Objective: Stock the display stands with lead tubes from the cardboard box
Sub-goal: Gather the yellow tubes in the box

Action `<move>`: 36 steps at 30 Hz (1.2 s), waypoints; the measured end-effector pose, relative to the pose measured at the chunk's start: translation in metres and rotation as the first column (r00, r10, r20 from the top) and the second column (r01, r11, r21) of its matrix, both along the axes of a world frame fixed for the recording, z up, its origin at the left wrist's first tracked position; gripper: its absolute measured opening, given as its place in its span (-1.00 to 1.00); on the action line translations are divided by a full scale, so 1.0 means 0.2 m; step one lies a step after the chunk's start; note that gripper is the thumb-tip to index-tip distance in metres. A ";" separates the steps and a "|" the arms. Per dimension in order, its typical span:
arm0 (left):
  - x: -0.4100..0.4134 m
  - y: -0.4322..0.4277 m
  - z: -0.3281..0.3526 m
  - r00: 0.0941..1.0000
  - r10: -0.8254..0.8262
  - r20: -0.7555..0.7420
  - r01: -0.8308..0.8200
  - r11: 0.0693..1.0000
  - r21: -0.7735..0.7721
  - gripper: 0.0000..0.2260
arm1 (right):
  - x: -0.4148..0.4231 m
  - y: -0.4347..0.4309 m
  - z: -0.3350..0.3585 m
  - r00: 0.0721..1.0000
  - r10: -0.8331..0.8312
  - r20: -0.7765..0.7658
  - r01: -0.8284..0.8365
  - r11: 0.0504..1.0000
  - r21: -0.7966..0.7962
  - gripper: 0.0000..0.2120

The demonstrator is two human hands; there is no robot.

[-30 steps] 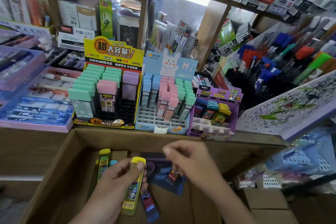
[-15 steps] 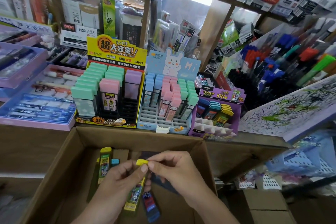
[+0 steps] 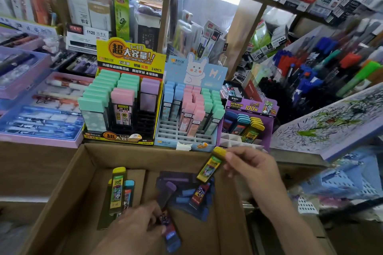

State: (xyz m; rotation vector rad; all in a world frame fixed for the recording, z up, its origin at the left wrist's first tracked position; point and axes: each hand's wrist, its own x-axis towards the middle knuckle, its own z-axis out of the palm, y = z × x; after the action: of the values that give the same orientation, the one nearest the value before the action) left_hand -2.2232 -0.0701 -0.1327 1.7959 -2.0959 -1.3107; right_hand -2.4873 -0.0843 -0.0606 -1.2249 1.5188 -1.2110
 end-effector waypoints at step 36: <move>0.01 -0.03 -0.07 0.974 -0.185 0.131 0.187 0.982 -0.006 -0.55 | -0.43 -0.24 0.12 0.838 -0.266 -0.476 0.163 0.955 -0.247 -0.91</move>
State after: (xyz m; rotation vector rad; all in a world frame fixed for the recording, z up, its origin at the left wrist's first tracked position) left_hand -2.2219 -0.0756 -0.1464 1.7590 -2.3885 -1.2387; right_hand -2.5724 -0.1320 -0.0366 -1.6321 2.0017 -1.2696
